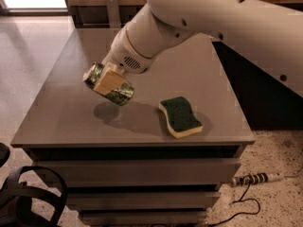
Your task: Knock green can over
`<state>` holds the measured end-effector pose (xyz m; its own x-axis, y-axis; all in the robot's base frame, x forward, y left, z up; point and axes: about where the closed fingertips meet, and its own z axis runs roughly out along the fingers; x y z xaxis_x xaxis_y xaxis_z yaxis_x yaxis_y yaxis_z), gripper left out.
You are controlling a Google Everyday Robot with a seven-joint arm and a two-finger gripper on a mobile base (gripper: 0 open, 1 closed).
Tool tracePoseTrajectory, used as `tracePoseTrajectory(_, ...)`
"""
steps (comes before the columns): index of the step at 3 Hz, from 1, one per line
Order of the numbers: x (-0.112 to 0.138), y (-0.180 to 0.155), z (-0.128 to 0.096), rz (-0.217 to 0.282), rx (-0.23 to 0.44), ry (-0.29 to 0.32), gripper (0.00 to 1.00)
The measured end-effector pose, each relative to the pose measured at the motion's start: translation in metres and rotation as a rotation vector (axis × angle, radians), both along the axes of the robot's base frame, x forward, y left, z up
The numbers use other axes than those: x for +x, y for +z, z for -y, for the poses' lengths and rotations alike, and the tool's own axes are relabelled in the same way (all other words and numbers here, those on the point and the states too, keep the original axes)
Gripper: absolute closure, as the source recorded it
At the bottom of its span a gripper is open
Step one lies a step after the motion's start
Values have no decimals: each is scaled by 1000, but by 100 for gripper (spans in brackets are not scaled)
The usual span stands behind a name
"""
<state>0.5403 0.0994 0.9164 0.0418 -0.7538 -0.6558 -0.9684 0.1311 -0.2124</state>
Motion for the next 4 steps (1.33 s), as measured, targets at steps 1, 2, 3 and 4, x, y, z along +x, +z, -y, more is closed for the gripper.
tracePoseTrajectory(1, -6, -22, -16, -25, -66, 27, 100)
tracePoseTrajectory(2, -9, -47, -35, -57, -132, 71, 100)
tracePoseTrajectory(3, -10, -69, -55, -88, -180, 127, 100)
tracePoseTrajectory(4, -11, -68, -56, -86, -179, 127, 82)
